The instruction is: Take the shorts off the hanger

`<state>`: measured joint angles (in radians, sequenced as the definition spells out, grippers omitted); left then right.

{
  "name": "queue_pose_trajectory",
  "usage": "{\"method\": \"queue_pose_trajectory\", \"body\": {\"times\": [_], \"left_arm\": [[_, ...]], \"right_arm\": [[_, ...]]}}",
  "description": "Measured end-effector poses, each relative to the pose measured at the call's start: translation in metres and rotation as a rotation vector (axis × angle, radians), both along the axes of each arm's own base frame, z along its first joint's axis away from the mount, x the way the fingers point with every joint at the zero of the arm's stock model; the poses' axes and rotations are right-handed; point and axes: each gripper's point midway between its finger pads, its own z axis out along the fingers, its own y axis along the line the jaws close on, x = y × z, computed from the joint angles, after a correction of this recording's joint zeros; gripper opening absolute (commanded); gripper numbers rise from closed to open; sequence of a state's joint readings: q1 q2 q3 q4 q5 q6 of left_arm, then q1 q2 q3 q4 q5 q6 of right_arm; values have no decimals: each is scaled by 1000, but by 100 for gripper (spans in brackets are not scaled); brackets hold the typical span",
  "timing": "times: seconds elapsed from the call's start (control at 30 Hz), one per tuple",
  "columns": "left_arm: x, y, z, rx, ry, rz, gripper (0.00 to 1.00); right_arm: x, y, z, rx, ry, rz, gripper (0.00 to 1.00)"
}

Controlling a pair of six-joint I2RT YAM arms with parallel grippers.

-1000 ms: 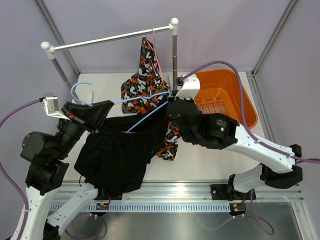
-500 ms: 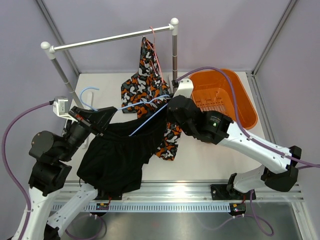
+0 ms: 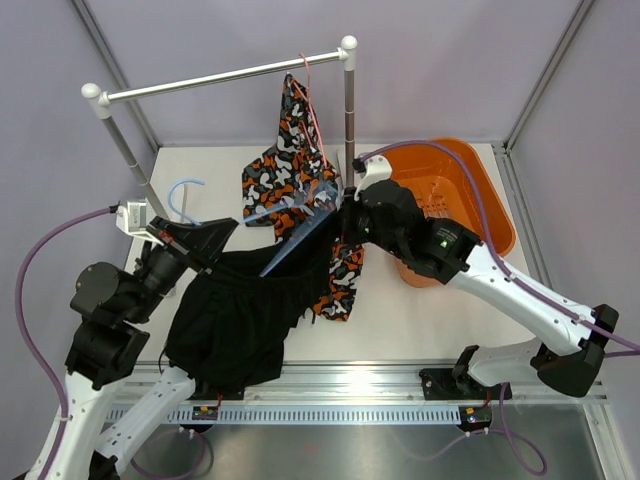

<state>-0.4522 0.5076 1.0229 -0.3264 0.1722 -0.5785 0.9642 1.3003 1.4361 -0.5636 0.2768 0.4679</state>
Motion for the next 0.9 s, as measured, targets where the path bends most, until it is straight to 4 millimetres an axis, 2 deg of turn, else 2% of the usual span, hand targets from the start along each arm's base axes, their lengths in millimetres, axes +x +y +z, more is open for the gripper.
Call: {"method": "queue_pose_trajectory", "body": {"times": [0.07, 0.13, 0.3, 0.47, 0.63, 0.7, 0.9], "left_arm": [[5, 9, -5, 10, 8, 58, 0], [17, 30, -9, 10, 24, 190, 0], [23, 45, -12, 2, 31, 278, 0], [23, 52, -10, -8, 24, 311, 0], [32, 50, -9, 1, 25, 325, 0], [39, 47, -6, 7, 26, 322, 0], [66, 30, 10, 2, 11, 300, 0]], "right_arm": [[6, -9, 0, 8, 8, -25, 0], [14, -22, 9, 35, -4, -58, 0], [4, -29, 34, 140, -35, -20, 0], [0, -19, 32, 169, -14, 40, 0], [-8, 4, 12, 143, 39, 117, 0], [-23, 23, 0, 102, 50, 166, 0], [-110, 97, -35, -39, 78, 430, 0]]}}
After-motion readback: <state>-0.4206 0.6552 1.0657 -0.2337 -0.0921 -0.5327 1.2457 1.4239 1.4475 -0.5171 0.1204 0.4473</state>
